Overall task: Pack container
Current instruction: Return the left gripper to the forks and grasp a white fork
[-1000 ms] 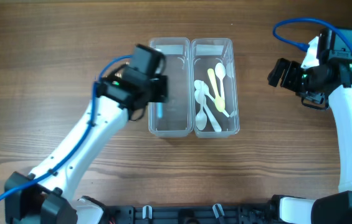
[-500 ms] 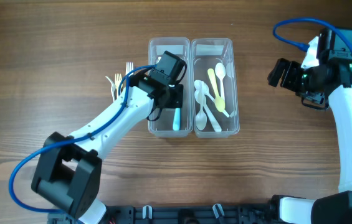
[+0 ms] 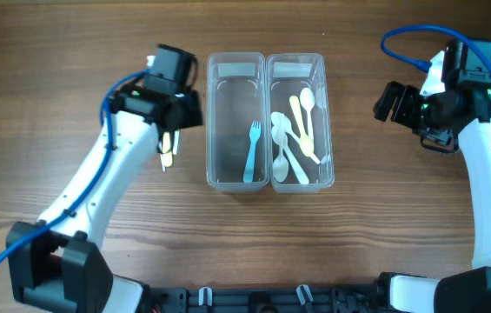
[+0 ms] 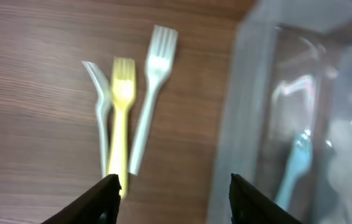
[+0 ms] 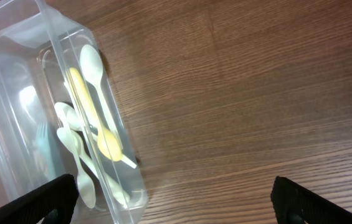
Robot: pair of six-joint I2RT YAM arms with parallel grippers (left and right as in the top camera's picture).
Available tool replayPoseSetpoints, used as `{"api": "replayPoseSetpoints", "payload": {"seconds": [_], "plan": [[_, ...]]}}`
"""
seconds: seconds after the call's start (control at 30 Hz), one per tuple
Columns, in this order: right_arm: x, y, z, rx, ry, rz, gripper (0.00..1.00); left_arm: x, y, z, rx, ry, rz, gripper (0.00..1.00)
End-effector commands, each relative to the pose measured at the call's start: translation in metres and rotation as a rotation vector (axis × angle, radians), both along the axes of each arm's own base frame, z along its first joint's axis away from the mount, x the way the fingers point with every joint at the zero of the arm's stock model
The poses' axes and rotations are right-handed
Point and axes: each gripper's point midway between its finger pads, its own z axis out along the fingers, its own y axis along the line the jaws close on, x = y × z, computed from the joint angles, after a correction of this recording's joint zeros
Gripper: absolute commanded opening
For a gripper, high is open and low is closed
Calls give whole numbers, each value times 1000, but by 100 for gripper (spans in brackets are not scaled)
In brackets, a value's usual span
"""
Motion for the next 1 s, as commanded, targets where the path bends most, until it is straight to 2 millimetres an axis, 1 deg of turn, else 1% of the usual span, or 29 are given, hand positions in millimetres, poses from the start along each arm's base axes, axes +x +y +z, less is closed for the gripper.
{"api": "replayPoseSetpoints", "payload": {"seconds": [0.0,0.1,0.17,0.23,0.3,0.4,0.47,0.6,0.7,0.83,0.97], "plan": [[1,0,-2,9,7,7,100,9,16,-33,25,62,47,57],[0,1,-2,9,10,7,100,14,21,-55,35,100,61,55],[-1,1,-3,9,12,7,100,16,24,-70,42,128,69,47],[-1,1,-3,10,13,7,100,16,26,-85,49,158,77,44],[-1,1,-3,10,13,7,100,15,29,-96,56,187,82,44],[-1,1,-3,10,13,7,100,13,30,-108,64,216,84,44],[-1,1,-3,10,13,7,100,15,30,-114,63,219,84,44],[-2,1,-3,10,17,7,100,26,20,-122,18,194,67,44],[-3,1,-3,11,21,7,100,35,13,-123,-9,165,29,44],[-4,1,-4,11,25,7,100,44,11,-122,-18,129,26,46],[-4,1,-4,12,27,7,100,51,11,-123,-11,105,7,44]]}}
